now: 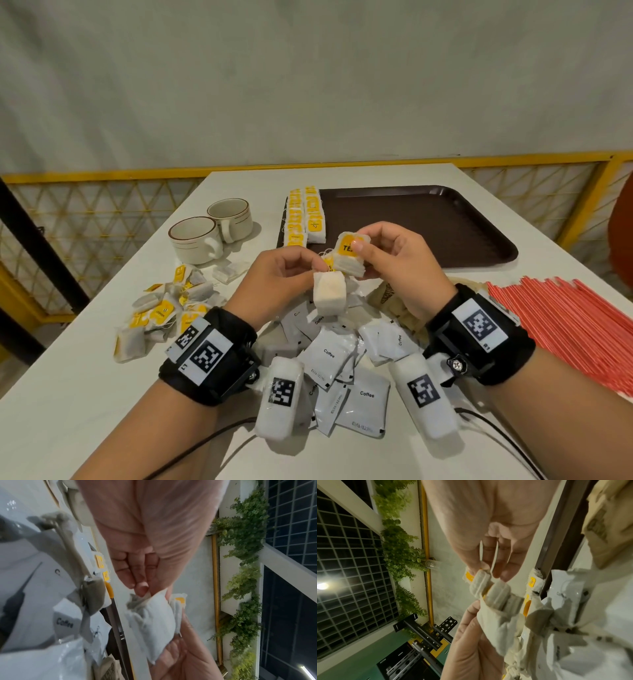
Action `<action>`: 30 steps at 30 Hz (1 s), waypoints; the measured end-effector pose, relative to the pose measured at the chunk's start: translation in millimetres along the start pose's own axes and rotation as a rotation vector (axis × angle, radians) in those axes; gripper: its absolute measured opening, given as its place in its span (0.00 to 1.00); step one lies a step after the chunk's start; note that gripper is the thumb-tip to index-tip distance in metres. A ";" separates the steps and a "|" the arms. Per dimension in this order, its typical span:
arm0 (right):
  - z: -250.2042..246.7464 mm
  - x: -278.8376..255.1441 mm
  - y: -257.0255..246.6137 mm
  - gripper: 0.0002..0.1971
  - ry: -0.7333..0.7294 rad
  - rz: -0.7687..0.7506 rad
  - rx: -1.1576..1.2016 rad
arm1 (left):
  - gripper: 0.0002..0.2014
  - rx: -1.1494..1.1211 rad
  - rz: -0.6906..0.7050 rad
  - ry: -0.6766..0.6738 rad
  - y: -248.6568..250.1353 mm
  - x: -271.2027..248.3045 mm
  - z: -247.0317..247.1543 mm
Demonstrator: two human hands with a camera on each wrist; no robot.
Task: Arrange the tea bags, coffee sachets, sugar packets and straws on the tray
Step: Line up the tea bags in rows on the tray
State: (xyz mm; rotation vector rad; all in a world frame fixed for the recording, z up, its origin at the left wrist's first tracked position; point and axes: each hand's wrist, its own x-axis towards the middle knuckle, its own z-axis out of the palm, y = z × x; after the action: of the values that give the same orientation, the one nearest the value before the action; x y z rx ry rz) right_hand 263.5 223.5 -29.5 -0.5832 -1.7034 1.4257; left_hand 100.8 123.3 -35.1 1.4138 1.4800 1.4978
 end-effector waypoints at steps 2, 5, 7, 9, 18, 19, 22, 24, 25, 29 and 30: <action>-3.6 2.6 0.0 0.03 0.042 -0.017 0.015 | 0.09 -0.009 -0.008 0.050 0.2 0.9 -3.4; -8.7 4.7 1.1 0.03 0.083 -0.022 0.011 | 0.13 -0.007 0.013 0.076 2.0 1.2 -7.4; -10.1 5.3 2.9 0.03 0.082 -0.022 -0.033 | 0.14 -0.011 0.022 0.076 3.5 0.9 -7.7; -11.0 5.9 4.7 0.03 0.078 -0.031 -0.094 | 0.14 -0.001 0.027 0.068 5.0 0.4 -6.0; -8.9 3.7 4.7 0.08 -0.043 0.035 -0.091 | 0.08 -0.036 -0.007 -0.038 4.2 -2.1 -3.3; -6.9 2.3 5.0 0.08 -0.077 0.055 -0.076 | 0.07 -0.030 -0.006 -0.050 4.2 -2.3 -2.3; -4.2 0.5 5.4 0.07 -0.131 0.093 -0.025 | 0.07 -0.017 0.009 -0.032 3.2 -1.5 -0.8; -4.7 0.9 3.7 0.05 -0.133 0.108 0.011 | 0.10 -0.033 0.007 -0.006 2.3 -0.3 -1.6; -4.4 1.0 2.8 0.04 -0.134 0.117 0.034 | 0.12 -0.046 -0.007 0.004 1.9 0.2 -1.8; -0.8 -1.0 3.0 0.07 -0.184 0.094 -0.030 | 0.16 -0.083 -0.036 0.031 1.3 0.3 1.2; -0.1 -1.2 3.8 0.09 -0.189 0.077 -0.067 | 0.16 -0.094 -0.040 0.031 0.8 0.5 1.9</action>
State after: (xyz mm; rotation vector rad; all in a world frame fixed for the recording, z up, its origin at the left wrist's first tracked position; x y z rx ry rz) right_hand 263.6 223.5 -33.4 -0.5710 -1.9009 1.5230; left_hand 102.7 124.2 -34.5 1.3040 1.4283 1.5505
